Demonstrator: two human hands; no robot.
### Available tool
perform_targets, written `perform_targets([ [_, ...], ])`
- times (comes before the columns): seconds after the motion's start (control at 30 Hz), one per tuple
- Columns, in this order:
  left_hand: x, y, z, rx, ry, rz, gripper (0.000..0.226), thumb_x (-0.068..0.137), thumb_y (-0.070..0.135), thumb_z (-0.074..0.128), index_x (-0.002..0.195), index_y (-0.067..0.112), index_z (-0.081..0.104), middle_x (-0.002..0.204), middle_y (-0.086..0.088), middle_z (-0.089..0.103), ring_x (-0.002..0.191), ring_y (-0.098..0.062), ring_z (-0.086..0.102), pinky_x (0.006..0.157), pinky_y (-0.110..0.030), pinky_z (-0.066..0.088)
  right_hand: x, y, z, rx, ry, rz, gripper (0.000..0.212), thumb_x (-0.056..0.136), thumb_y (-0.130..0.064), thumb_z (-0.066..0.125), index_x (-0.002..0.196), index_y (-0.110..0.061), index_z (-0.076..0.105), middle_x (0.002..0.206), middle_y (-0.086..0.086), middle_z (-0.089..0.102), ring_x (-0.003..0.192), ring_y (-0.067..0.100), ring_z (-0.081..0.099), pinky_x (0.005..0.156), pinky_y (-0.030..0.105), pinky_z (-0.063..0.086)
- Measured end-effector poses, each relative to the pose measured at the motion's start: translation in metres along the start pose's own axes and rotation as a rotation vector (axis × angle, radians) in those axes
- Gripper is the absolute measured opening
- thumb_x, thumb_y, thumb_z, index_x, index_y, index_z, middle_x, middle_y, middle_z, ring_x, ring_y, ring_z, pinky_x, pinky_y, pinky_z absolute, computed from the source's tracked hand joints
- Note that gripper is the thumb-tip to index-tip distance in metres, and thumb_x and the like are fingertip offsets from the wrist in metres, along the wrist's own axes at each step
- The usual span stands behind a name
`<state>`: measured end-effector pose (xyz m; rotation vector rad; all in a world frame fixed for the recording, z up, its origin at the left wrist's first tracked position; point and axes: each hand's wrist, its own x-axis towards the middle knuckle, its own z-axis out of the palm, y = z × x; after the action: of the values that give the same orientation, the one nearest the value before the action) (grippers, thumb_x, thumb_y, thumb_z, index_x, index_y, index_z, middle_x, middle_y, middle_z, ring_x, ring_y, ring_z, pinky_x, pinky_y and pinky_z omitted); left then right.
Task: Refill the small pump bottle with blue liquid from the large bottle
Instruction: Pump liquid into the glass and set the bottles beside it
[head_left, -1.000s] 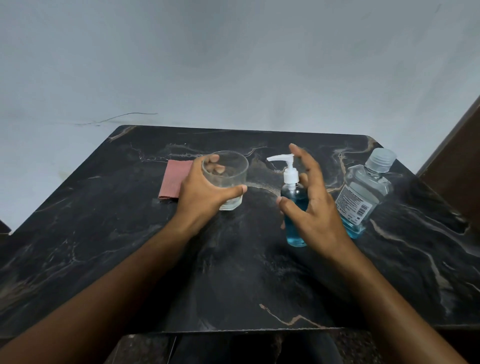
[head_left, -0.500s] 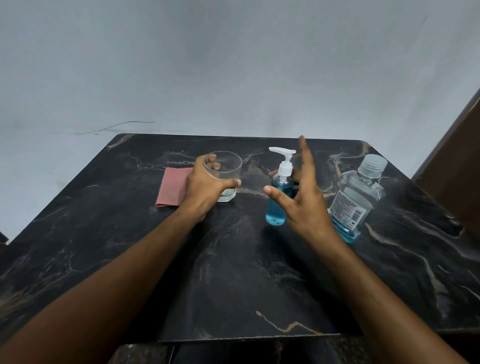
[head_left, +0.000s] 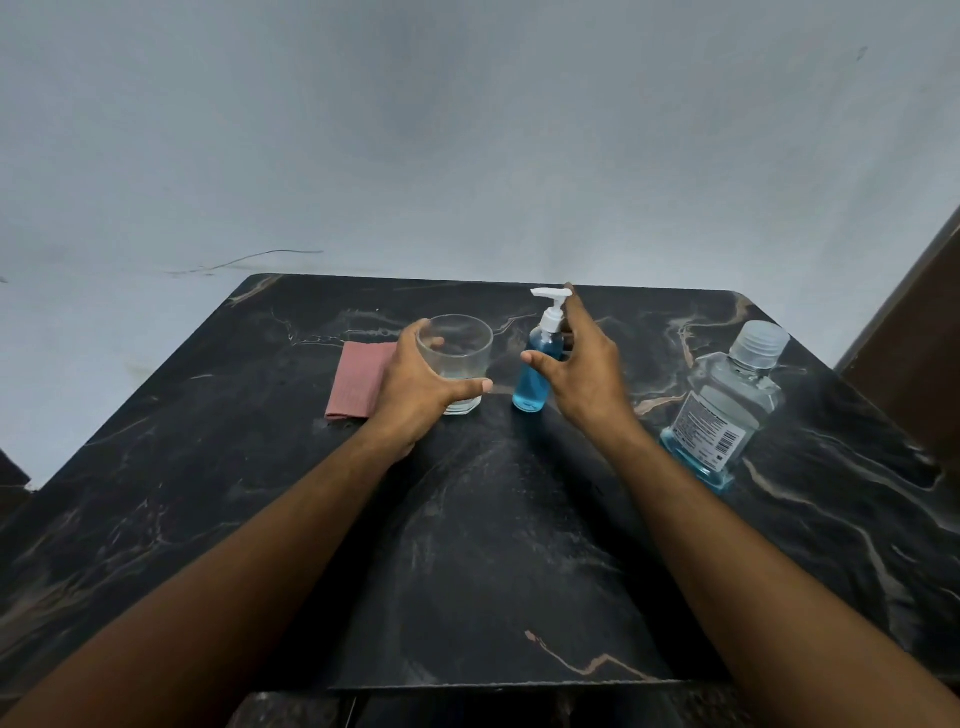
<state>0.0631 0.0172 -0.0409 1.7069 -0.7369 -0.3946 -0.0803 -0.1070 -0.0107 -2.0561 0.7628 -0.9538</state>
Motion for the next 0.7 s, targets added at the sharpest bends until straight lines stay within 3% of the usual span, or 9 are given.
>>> perform_targets([
  [0.07, -0.004, 0.001, -0.004, 0.002, -0.019, -0.006, 0.132, 0.056, 0.034, 0.1, 0.161, 0.027, 0.02, 0.157, 0.0, 0.046, 0.143, -0.021, 0.045, 0.116, -0.038, 0.041, 0.005, 0.0, 0.003, 0.023, -0.008, 0.024, 0.089, 0.083, -0.007, 0.08, 0.156, -0.025, 0.032, 0.129, 0.002, 0.063, 0.109, 0.011, 0.063, 0.099, 0.032, 0.055],
  [0.17, -0.01, 0.001, -0.011, -0.047, -0.033, 0.01, 0.137, 0.055, 0.03, 0.1, 0.163, 0.025, 0.015, 0.163, -0.004, 0.039, 0.146, -0.021, 0.042, 0.12, -0.045, 0.039, 0.009, 0.001, 0.008, 0.045, -0.017, 0.033, 0.096, 0.083, -0.003, 0.079, 0.159, -0.027, 0.025, 0.133, 0.002, 0.061, 0.111, 0.011, 0.062, 0.103, 0.035, 0.053],
  [0.37, -0.018, 0.0, -0.02, -0.048, -0.043, 0.016, 0.129, 0.061, 0.012, 0.097, 0.162, 0.021, 0.019, 0.163, -0.006, 0.04, 0.146, -0.022, 0.043, 0.118, -0.048, 0.042, 0.012, 0.002, 0.009, -0.017, -0.043, 0.037, 0.1, 0.083, -0.008, 0.08, 0.16, -0.026, 0.019, 0.136, 0.004, 0.059, 0.111, 0.006, 0.056, 0.103, 0.03, 0.049],
  [0.47, -0.02, 0.0, -0.022, -0.039, -0.022, 0.017, 0.123, 0.064, 0.003, 0.094, 0.162, 0.017, 0.022, 0.161, -0.008, 0.041, 0.147, -0.023, 0.042, 0.121, -0.045, 0.038, 0.011, 0.001, 0.007, -0.03, -0.048, 0.039, 0.1, 0.082, -0.011, 0.081, 0.16, -0.024, 0.02, 0.139, 0.006, 0.059, 0.114, 0.008, 0.056, 0.107, 0.035, 0.049],
  [0.6, -0.026, 0.002, -0.023, -0.027, -0.006, 0.024, 0.117, 0.066, 0.001, 0.093, 0.161, 0.017, 0.025, 0.16, -0.009, 0.042, 0.146, -0.024, 0.043, 0.12, -0.045, 0.039, 0.009, 0.001, 0.005, -0.064, -0.057, 0.036, 0.099, 0.081, -0.013, 0.082, 0.159, -0.022, 0.023, 0.141, 0.008, 0.057, 0.121, 0.016, 0.058, 0.108, 0.041, 0.049],
  [0.7, -0.033, 0.006, -0.024, 0.021, 0.035, 0.055, 0.113, 0.067, 0.004, 0.093, 0.159, 0.016, 0.029, 0.155, -0.007, 0.045, 0.14, -0.022, 0.047, 0.116, -0.041, 0.045, 0.007, 0.001, 0.004, -0.076, -0.066, 0.063, 0.107, 0.078, -0.016, 0.085, 0.161, -0.024, 0.017, 0.145, 0.009, 0.054, 0.126, 0.019, 0.057, 0.108, 0.037, 0.048],
])
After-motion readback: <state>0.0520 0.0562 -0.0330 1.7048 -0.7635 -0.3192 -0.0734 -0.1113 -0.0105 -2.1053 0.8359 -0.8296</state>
